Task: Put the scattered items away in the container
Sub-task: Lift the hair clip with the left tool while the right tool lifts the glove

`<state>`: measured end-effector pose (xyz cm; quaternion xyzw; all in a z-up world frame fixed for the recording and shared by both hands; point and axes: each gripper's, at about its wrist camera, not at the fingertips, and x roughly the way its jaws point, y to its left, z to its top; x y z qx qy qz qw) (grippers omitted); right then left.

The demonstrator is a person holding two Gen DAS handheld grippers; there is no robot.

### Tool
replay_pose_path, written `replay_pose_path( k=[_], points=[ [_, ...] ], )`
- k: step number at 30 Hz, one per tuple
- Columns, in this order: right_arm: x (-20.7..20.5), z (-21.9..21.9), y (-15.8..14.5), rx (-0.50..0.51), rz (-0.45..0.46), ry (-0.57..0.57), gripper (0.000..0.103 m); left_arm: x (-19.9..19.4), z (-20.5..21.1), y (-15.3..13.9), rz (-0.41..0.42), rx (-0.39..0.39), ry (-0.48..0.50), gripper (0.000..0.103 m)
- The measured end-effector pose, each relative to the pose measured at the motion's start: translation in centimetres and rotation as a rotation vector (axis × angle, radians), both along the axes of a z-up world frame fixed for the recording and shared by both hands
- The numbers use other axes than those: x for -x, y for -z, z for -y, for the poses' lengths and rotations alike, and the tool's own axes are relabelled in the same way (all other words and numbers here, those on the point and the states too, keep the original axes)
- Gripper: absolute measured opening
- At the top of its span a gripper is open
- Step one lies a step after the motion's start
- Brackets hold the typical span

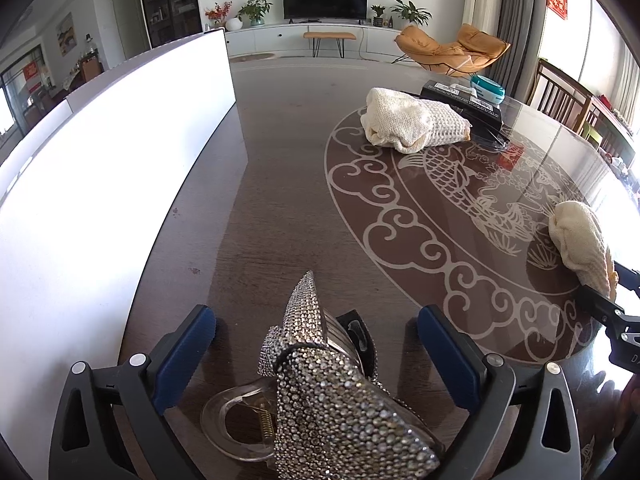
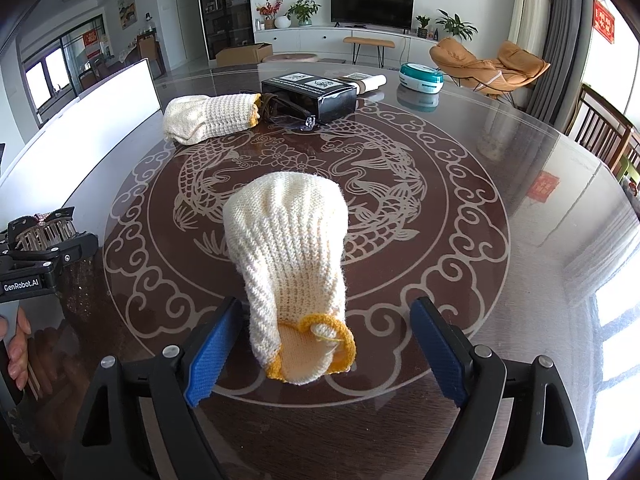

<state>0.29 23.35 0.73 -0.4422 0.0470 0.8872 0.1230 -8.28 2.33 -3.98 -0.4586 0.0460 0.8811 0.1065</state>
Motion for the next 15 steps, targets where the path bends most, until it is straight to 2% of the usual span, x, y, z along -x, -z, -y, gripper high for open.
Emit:
replay_pose_path(
  k=[8,15],
  points=[
    [0.0,0.0,0.0,0.005,0.000,-0.003,0.088,-0.4,0.1,0.0,0.007,-0.002,0.026,0.103],
    [0.0,0.0,0.0,0.008,0.009,-0.023,0.089,-2.9,1.4,-0.1,0.019,0.001,0.091,0.103]
  ],
)
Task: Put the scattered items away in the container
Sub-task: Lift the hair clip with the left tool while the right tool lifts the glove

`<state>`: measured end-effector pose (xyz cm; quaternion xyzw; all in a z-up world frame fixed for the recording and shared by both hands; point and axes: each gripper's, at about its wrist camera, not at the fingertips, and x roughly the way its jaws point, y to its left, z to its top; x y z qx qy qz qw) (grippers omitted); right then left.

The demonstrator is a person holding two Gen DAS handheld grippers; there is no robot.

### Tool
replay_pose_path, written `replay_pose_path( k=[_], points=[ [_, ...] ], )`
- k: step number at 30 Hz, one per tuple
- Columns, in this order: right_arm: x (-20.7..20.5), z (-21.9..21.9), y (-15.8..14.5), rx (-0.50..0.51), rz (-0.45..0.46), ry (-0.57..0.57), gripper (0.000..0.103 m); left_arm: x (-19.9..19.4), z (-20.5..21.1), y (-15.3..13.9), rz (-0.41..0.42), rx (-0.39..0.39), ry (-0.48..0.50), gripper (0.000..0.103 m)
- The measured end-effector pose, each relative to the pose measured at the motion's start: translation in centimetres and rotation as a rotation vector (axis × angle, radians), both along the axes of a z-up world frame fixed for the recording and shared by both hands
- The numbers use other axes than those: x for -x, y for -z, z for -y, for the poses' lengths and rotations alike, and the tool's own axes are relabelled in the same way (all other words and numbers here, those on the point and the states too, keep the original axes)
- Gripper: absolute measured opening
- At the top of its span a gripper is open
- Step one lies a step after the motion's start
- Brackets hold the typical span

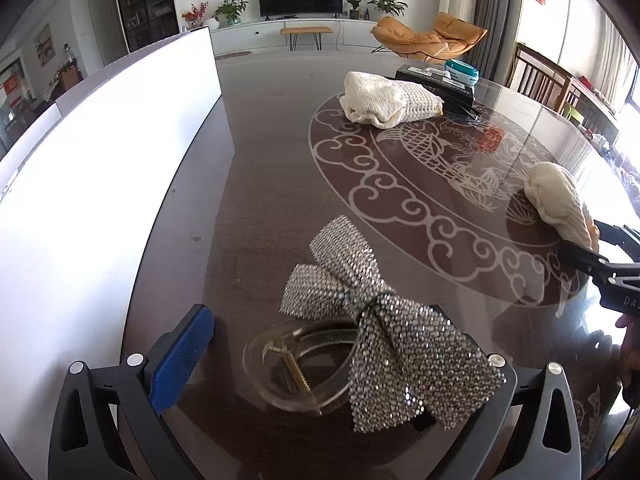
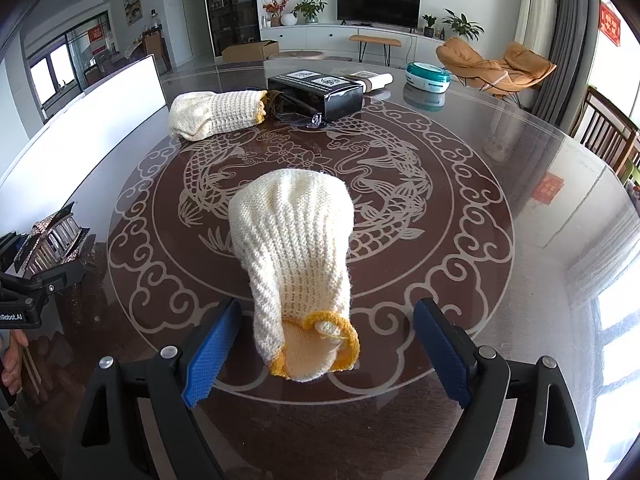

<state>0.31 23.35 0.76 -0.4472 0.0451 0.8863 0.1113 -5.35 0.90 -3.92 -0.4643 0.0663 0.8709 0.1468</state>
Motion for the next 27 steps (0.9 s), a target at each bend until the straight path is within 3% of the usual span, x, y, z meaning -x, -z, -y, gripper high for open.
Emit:
replay_pose_path(
  k=[5,9,18,19,20,21,22,27],
  points=[
    [0.3,-0.2,-0.2,0.007,0.041,-0.045,0.089,-0.5,0.9,0.0,0.031,0.005,-0.021,0.103],
    [1.2,-0.8,-0.4,0.031,0.111,-0.086,0.089,0.1,1.5,-0.4,0.050,-0.086,-0.042,0.103],
    [4.5,-1.3,-1.3,0.073,0.141,-0.126,0.085,0.7,-1.8,-0.9,0.004,0.042,0.058,0.103],
    [4.7,-1.4,-1.3,0.097,0.142,-0.125,0.084,0.7,-1.9,-1.0,-0.001,0.037,0.069,0.090],
    [4.8,-1.5,-1.3,0.111,0.150,-0.122,0.063,0.7,-1.9,-1.1,0.007,0.020,0.077,0.078],
    [4.8,-1.5,-1.3,0.124,0.161,-0.125,0.049,0.9,-1.8,-1.1,0.024,0.005,0.075,0.058],
    [4.7,-1.5,-1.5,0.103,0.164,-0.114,0.044,1.0,-1.6,-1.1,0.039,-0.018,0.074,0.050],
    [3.3,-2.1,-3.3,0.123,0.136,-0.089,0.042,0.1,-1.0,-2.7,0.016,-0.055,0.062,0.048]
  ],
)
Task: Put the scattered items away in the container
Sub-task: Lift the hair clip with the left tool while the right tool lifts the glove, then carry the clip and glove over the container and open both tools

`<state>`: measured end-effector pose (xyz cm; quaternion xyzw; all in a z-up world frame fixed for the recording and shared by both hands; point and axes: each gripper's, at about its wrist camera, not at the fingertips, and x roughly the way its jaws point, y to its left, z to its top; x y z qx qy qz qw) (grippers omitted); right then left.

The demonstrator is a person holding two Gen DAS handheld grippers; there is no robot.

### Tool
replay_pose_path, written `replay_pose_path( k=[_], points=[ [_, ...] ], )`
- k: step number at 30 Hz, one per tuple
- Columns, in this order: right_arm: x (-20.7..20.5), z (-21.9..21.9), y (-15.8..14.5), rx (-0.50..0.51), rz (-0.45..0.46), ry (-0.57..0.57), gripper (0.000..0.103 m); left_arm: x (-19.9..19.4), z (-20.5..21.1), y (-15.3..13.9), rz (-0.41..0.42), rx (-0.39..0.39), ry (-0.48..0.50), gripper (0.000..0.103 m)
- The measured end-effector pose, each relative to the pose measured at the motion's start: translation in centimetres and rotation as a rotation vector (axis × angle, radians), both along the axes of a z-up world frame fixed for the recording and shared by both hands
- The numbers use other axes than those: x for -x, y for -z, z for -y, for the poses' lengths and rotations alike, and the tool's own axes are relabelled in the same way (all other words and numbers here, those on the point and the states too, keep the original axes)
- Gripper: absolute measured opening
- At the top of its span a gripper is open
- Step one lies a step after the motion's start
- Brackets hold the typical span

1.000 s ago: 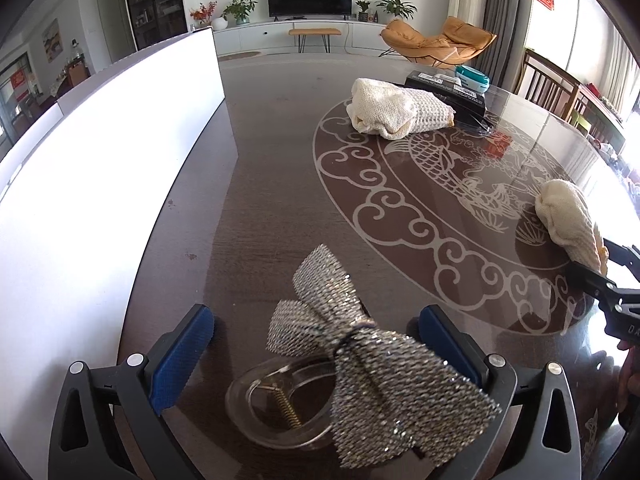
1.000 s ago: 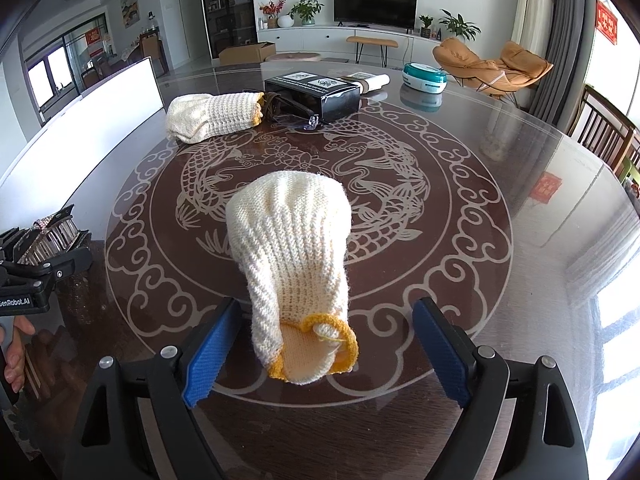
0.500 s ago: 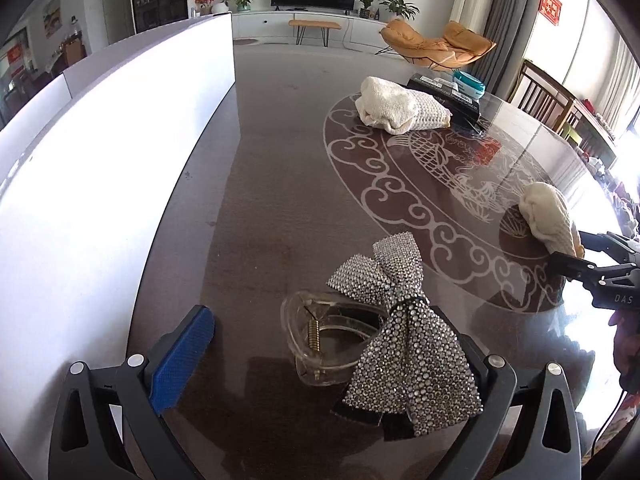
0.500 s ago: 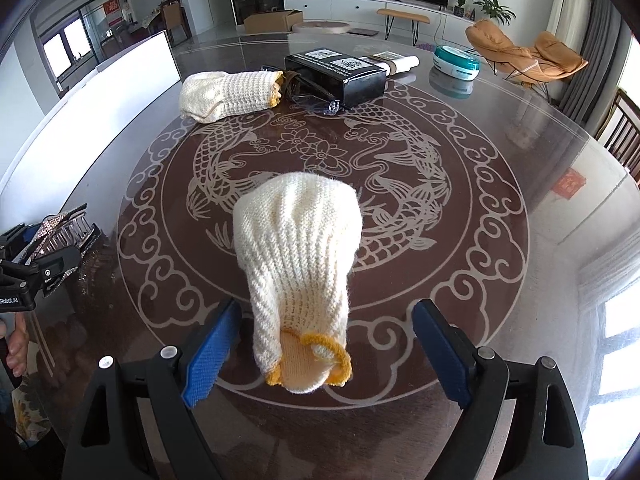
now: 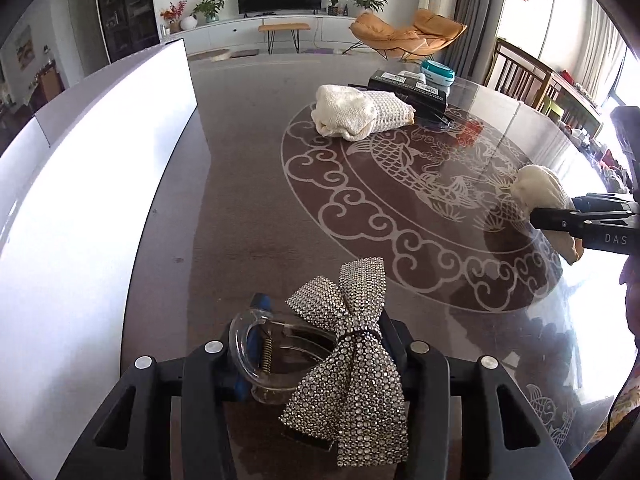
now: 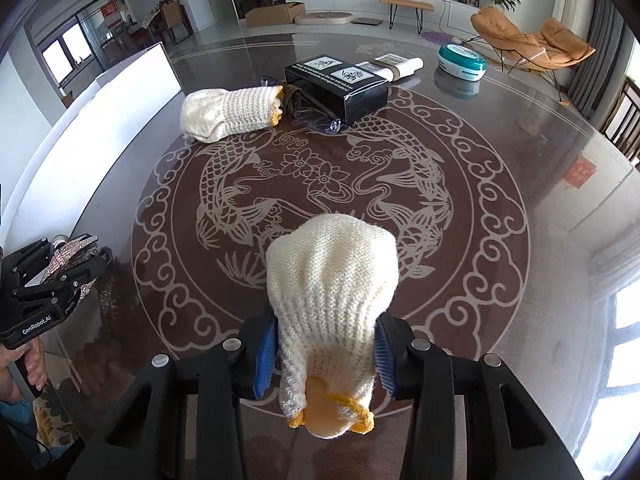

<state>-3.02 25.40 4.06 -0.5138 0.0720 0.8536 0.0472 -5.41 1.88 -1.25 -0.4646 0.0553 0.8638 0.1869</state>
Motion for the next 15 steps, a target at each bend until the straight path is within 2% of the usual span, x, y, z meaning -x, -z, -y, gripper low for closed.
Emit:
replay_pose_path(
  k=[4,8,11,15],
  points=[
    [-0.1,0.2,-2.1,0.010,-0.005,0.003,0.042,-0.7,1.1,-2.9,-0.007,-0.076,-0.020,0.048],
    [1.8,3.5,-5.6,-0.041,-0.019,-0.074,0.042,-1.0,4.6,-7.2,-0.056,-0.132,-0.058,0.048],
    [4.3,8.3,-9.4,-0.058,-0.066,-0.181,0.042,-0.7,9.3,-9.8,-0.096,-0.128,-0.123,0.048],
    [8.1,17.6,-14.0,-0.074,-0.129,-0.372,0.042,0.2,17.9,-10.9,-0.107,-0.087,-0.278,0.048]
  ],
)
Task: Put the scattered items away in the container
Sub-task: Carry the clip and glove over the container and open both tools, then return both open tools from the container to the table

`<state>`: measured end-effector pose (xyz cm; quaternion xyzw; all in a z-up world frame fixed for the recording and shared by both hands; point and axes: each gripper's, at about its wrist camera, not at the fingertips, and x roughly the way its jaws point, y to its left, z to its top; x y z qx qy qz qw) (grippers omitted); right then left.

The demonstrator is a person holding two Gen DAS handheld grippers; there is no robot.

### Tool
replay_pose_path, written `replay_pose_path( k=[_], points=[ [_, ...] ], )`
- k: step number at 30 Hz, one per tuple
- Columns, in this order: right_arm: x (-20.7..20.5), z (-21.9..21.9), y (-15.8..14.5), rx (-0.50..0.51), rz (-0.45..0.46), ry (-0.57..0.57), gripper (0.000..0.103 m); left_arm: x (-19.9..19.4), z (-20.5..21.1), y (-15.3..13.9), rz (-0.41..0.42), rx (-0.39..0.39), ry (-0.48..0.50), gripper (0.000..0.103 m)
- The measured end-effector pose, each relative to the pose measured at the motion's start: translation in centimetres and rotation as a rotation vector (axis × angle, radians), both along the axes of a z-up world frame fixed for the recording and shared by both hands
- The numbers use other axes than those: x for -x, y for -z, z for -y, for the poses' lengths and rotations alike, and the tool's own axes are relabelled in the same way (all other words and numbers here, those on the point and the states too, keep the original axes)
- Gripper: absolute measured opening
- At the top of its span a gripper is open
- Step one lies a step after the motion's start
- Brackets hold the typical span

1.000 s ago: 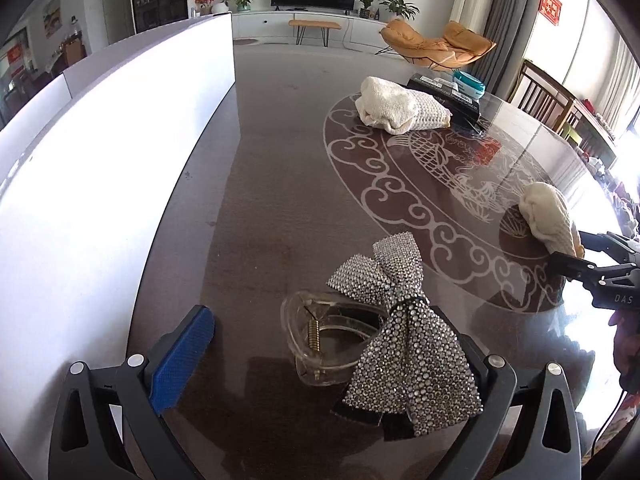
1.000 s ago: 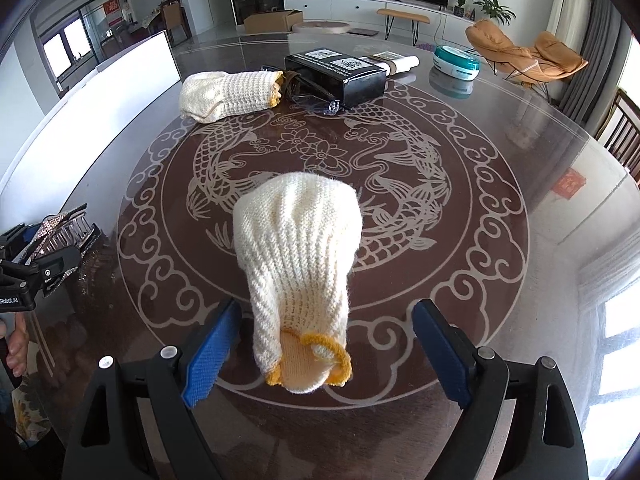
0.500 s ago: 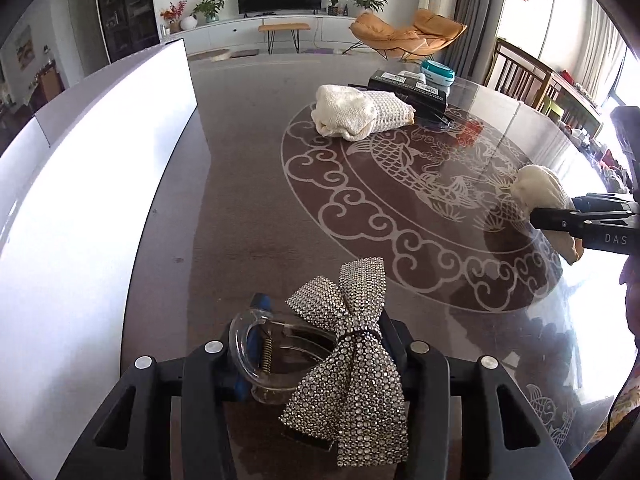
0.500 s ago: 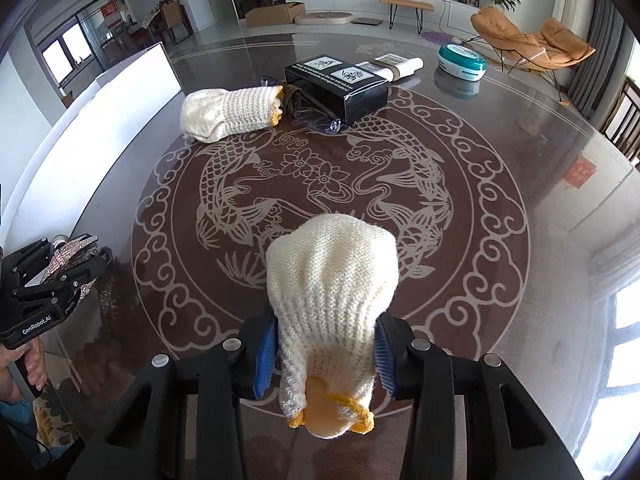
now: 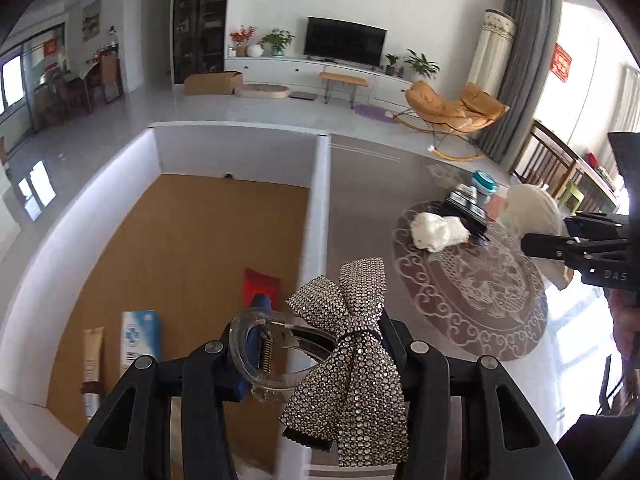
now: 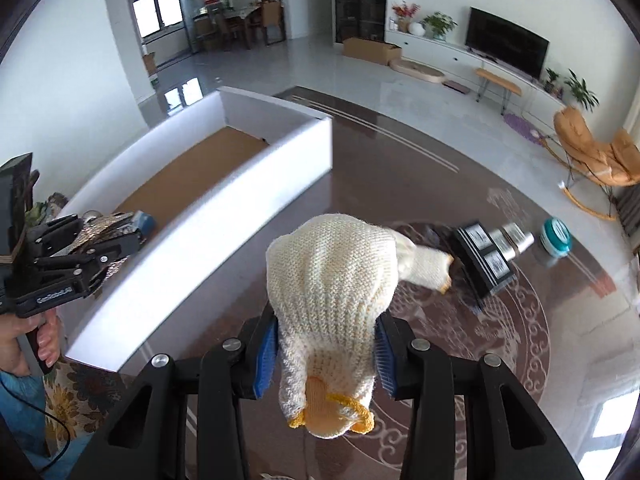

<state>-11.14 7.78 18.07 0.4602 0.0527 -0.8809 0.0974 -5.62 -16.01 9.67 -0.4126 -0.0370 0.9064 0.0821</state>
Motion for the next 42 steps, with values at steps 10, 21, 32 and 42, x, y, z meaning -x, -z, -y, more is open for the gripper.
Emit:
replay_pose_path(
  k=[10,21,32,42],
  points=[
    [6.8,21.6,-0.6,0.061,0.049,-0.372,0.042,0.8,14.7,3.2,0.124,0.067,-0.262,0.048],
    [8.6,25.1,6.4,0.084,0.168,-0.340,0.054,0.7,15.3,6.1,0.172,0.094,-0.304,0.067],
    [7.8,21.4,3.6,0.072,0.059,-0.307,0.060,0.0,12.9,2.7,0.064,0.098,-0.339,0.073],
    [5.5,6.5,2.4,-0.093,-0.082,-0.060,0.060,-3.5,-0.5,-3.9,-0.122,0.087,-0.061,0.084]
  ],
)
